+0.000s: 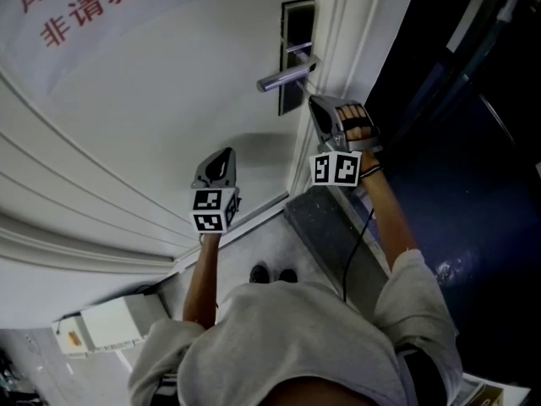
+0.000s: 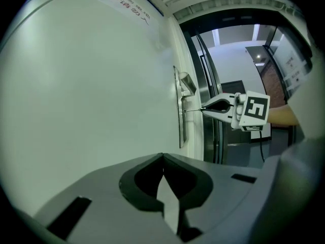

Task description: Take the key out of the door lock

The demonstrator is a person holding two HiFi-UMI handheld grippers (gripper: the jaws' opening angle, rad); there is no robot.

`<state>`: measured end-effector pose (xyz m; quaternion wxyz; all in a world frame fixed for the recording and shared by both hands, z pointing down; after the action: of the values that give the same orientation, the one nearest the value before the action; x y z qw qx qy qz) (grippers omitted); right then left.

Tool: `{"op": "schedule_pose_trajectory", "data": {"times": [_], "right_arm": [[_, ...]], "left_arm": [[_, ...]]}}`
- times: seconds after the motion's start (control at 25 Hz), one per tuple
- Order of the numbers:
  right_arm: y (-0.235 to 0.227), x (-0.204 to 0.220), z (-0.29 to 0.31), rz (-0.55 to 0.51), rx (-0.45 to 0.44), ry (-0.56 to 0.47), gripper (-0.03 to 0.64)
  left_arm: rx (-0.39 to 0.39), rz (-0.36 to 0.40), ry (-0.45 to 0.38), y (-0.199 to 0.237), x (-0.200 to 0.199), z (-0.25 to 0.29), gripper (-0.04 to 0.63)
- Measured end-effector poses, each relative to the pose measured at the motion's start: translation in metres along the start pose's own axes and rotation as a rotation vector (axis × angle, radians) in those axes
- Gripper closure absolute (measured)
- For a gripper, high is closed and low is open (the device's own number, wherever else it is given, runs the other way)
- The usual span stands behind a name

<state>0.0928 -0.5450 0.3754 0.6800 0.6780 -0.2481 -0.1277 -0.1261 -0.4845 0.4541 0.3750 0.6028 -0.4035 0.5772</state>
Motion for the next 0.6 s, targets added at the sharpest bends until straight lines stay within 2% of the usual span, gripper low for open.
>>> {"op": "schedule_pose_trajectory", "data": {"times": [0.12,0.32,0.6], "right_arm": [[0.002,0.002,-0.01,0.142,0.011,0.013,0.588],[0.008,0.011,-0.032,0.446,0.06,0.056,0.588],[0.012,0.036,-0.069,0.833,0.184,0.122,0.588]], "left_arm": [[0.011,-0.002,-0.001,-0.003,0.0,0.002,0.577],[0.042,-0.005,0.003,-0.012,0.002,0.01,0.577],[0.098,-0.015,0.002,-0.029,0.005,0.027,0.577]]}}
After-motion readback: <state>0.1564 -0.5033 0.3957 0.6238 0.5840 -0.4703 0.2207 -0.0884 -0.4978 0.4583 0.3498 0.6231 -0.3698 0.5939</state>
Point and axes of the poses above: the fingertips, and each gripper's own axes: z forward along the fingers, y to its left, x out of its underside, the point moved 6 cm from there along -z, backward along the fingers, and after that the axes turned 11 degrees about -y, right-handed, at the moved point
